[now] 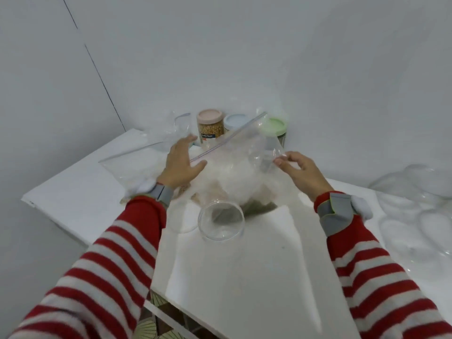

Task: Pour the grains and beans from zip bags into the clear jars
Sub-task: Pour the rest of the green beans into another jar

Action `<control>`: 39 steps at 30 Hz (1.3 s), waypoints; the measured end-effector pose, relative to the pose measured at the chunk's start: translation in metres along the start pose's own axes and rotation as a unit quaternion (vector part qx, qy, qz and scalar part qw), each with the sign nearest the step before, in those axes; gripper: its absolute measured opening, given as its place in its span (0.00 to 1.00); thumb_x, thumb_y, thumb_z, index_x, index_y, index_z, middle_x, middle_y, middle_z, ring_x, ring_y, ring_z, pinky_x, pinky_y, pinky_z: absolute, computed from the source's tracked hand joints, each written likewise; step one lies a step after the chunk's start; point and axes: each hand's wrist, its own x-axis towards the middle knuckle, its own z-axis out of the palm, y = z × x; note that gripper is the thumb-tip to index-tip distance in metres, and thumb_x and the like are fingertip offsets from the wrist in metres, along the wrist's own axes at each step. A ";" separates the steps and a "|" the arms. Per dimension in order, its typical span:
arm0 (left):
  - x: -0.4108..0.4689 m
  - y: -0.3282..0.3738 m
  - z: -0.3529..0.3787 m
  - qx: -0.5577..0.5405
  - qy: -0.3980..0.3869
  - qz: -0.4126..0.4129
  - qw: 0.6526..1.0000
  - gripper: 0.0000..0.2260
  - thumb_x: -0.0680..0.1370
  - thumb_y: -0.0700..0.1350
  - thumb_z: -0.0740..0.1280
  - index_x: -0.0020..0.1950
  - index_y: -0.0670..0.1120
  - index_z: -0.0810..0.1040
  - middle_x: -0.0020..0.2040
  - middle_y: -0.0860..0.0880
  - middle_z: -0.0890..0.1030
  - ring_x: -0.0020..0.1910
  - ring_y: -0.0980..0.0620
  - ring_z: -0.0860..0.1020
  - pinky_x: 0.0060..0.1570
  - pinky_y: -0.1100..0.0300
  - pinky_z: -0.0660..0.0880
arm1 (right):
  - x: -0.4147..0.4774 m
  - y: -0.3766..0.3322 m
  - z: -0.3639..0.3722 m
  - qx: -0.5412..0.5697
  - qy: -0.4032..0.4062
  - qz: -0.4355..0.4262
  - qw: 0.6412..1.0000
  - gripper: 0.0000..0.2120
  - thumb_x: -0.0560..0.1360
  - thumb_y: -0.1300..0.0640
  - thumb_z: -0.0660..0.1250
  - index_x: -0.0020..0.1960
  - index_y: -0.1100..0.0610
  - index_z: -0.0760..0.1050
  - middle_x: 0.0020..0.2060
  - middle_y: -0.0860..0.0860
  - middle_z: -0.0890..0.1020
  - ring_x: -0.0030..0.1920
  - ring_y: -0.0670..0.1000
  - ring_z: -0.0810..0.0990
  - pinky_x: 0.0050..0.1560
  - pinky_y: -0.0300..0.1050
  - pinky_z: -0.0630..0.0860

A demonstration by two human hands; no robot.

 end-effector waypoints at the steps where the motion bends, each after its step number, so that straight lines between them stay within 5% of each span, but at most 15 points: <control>1: 0.014 0.005 -0.004 0.030 -0.049 0.009 0.998 0.35 0.75 0.50 0.70 0.77 0.44 0.58 0.76 0.44 0.63 0.75 0.44 0.60 0.73 0.52 0.55 | 0.003 -0.008 -0.009 -0.001 -0.004 -0.018 1.000 0.05 0.77 0.44 0.67 0.49 0.43 0.79 0.56 0.43 0.79 0.62 0.47 0.73 0.67 0.48 0.65; 3: 0.040 0.014 -0.011 0.077 -0.150 -0.012 0.986 0.38 0.74 0.53 0.68 0.79 0.48 0.53 0.75 0.44 0.64 0.73 0.43 0.63 0.73 0.46 0.59 | 0.012 -0.021 -0.027 0.007 0.010 -0.047 0.999 0.04 0.79 0.47 0.66 0.50 0.46 0.78 0.56 0.44 0.79 0.62 0.46 0.73 0.66 0.46 0.65; 6: 0.054 0.026 -0.015 0.108 -0.257 -0.059 0.959 0.24 0.77 0.51 0.69 0.71 0.46 0.67 0.65 0.46 0.76 0.63 0.46 0.75 0.66 0.48 0.69 | 0.027 -0.030 -0.047 0.002 0.096 -0.025 0.995 0.06 0.77 0.43 0.64 0.45 0.42 0.78 0.52 0.41 0.80 0.60 0.48 0.76 0.68 0.52 0.66; 9: 0.050 0.039 -0.012 -0.005 -0.260 -0.065 0.963 0.09 0.76 0.49 0.72 0.53 0.46 0.80 0.52 0.47 0.82 0.50 0.50 0.80 0.54 0.56 0.79 | 0.032 -0.025 -0.050 -0.085 0.163 0.058 0.981 0.12 0.75 0.41 0.63 0.56 0.43 0.76 0.62 0.49 0.77 0.63 0.56 0.74 0.67 0.55 0.66; 12: 0.035 0.050 -0.002 -0.150 -0.240 -0.105 0.953 0.13 0.77 0.48 0.71 0.50 0.37 0.81 0.43 0.45 0.80 0.42 0.53 0.78 0.41 0.67 0.79 | 0.013 -0.034 -0.020 -0.152 0.255 0.068 0.953 0.20 0.76 0.50 0.68 0.66 0.50 0.71 0.68 0.55 0.68 0.66 0.60 0.69 0.66 0.54 0.63; 14: 0.024 0.063 0.003 -0.239 -0.233 -0.123 0.934 0.11 0.78 0.43 0.69 0.50 0.35 0.78 0.42 0.43 0.80 0.41 0.51 0.77 0.41 0.67 0.80 | -0.004 -0.045 0.013 -0.125 0.219 0.020 0.967 0.15 0.74 0.52 0.70 0.60 0.53 0.75 0.61 0.54 0.74 0.62 0.57 0.72 0.64 0.52 0.66; 17: 0.007 0.085 0.005 -0.351 -0.252 -0.146 0.890 0.03 0.77 0.33 0.68 0.49 0.37 0.79 0.44 0.41 0.83 0.41 0.53 0.82 0.43 0.65 0.81 | -0.025 -0.056 0.056 0.011 0.058 0.052 0.997 0.06 0.75 0.49 0.71 0.43 0.52 0.79 0.43 0.49 0.82 0.47 0.50 0.79 0.52 0.46 0.75; 19: -0.004 0.093 0.005 -0.310 -0.243 -0.121 0.911 0.05 0.75 0.32 0.70 0.48 0.40 0.82 0.41 0.43 0.84 0.39 0.55 0.83 0.39 0.65 0.81 | -0.033 -0.060 0.069 0.082 0.027 0.089 0.992 0.13 0.76 0.48 0.70 0.35 0.52 0.79 0.33 0.49 0.81 0.39 0.48 0.78 0.42 0.41 0.74; 22: -0.016 0.092 0.007 -0.237 -0.192 -0.103 0.947 0.05 0.71 0.35 0.75 0.45 0.41 0.85 0.37 0.43 0.84 0.37 0.51 0.81 0.39 0.62 0.81 | -0.038 -0.055 0.079 0.143 0.016 0.148 0.979 0.14 0.73 0.45 0.73 0.35 0.53 0.81 0.36 0.53 0.85 0.39 0.49 0.80 0.47 0.43 0.77; 28: -0.024 0.082 0.014 -0.273 -0.192 -0.130 0.934 0.09 0.72 0.36 0.75 0.50 0.36 0.83 0.37 0.43 0.84 0.34 0.54 0.81 0.41 0.63 0.81 | -0.041 -0.047 0.079 0.234 0.026 0.188 0.953 0.05 0.75 0.58 0.72 0.43 0.58 0.83 0.37 0.51 0.84 0.42 0.49 0.79 0.47 0.40 0.77; 32: -0.025 0.085 0.011 -0.271 -0.204 -0.139 0.930 0.07 0.75 0.38 0.72 0.51 0.36 0.81 0.47 0.33 0.83 0.39 0.49 0.81 0.45 0.59 0.81 | -0.039 -0.047 0.078 0.214 0.045 0.175 0.960 0.08 0.74 0.61 0.71 0.36 0.56 0.81 0.35 0.50 0.83 0.40 0.48 0.78 0.45 0.41 0.76; 35: -0.026 0.092 0.011 -0.252 -0.165 -0.161 0.940 0.02 0.77 0.36 0.69 0.46 0.37 0.81 0.43 0.36 0.83 0.33 0.52 0.81 0.39 0.64 0.81 | -0.038 -0.045 0.078 0.169 0.069 0.159 0.970 0.09 0.73 0.59 0.70 0.34 0.55 0.80 0.35 0.50 0.82 0.37 0.46 0.76 0.44 0.44 0.74; 39: -0.022 0.092 0.018 -0.153 -0.109 -0.130 0.974 0.06 0.74 0.35 0.69 0.38 0.43 0.80 0.39 0.38 0.85 0.35 0.49 0.83 0.42 0.56 0.83 | -0.039 -0.039 0.079 0.127 0.075 0.134 0.980 0.06 0.72 0.58 0.71 0.40 0.60 0.83 0.38 0.52 0.84 0.38 0.46 0.77 0.40 0.40 0.73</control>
